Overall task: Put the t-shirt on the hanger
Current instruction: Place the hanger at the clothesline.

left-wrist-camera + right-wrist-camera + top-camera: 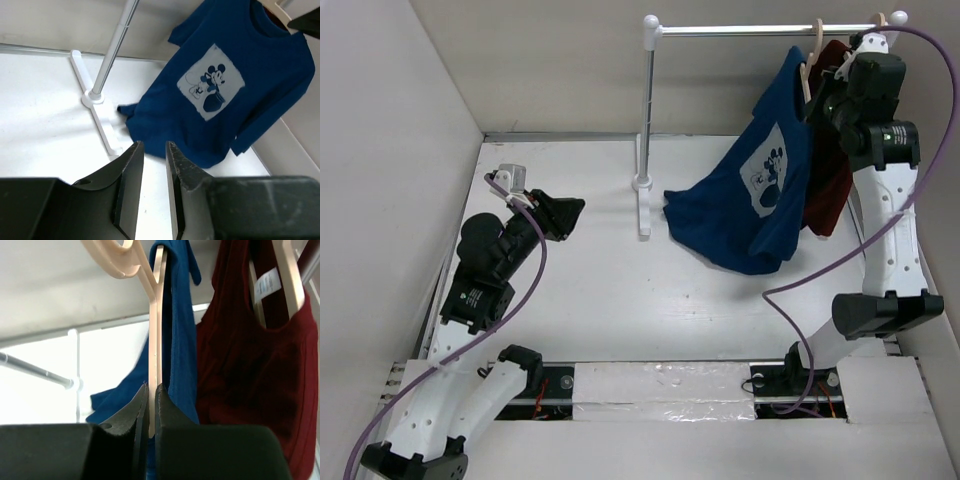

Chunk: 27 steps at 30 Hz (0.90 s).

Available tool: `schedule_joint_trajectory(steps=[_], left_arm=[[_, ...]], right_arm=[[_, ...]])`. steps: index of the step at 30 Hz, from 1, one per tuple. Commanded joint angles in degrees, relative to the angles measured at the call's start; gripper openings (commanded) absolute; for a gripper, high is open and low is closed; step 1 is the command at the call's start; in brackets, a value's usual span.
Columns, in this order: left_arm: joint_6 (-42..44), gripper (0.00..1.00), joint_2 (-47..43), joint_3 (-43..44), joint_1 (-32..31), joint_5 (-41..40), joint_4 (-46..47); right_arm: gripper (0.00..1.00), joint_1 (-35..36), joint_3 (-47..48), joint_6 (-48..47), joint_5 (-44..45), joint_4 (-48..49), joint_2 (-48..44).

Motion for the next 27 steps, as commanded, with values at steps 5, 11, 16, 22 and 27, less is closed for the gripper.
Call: schedule_joint_trajectory(steps=[5,11,16,22,27], left_arm=[[3.00,0.25,-1.73,-1.25,-0.81,-1.23,1.29],[3.35,0.26,-1.56,-1.25,-0.81,-1.23,1.29],[3.35,0.26,-1.21,-1.25,-0.81,-0.88,1.46],[3.44,0.26,-1.29,-1.34,-0.81,-0.88,1.37],[3.36,0.27,-1.38,-1.34,-0.81,-0.79,1.37]], right_arm=[[0.00,-3.80,12.59,3.18,-2.97,7.17,5.04],[0.00,-6.43,16.31,3.97,-3.58,6.81,8.48],[0.00,-8.46,9.74,5.29,-4.99,10.68,6.99],[0.00,-9.60,-0.12,7.75,-7.72,19.73,1.37],[0.00,-12.23,-0.64,8.19,-10.26,19.29,3.21]])
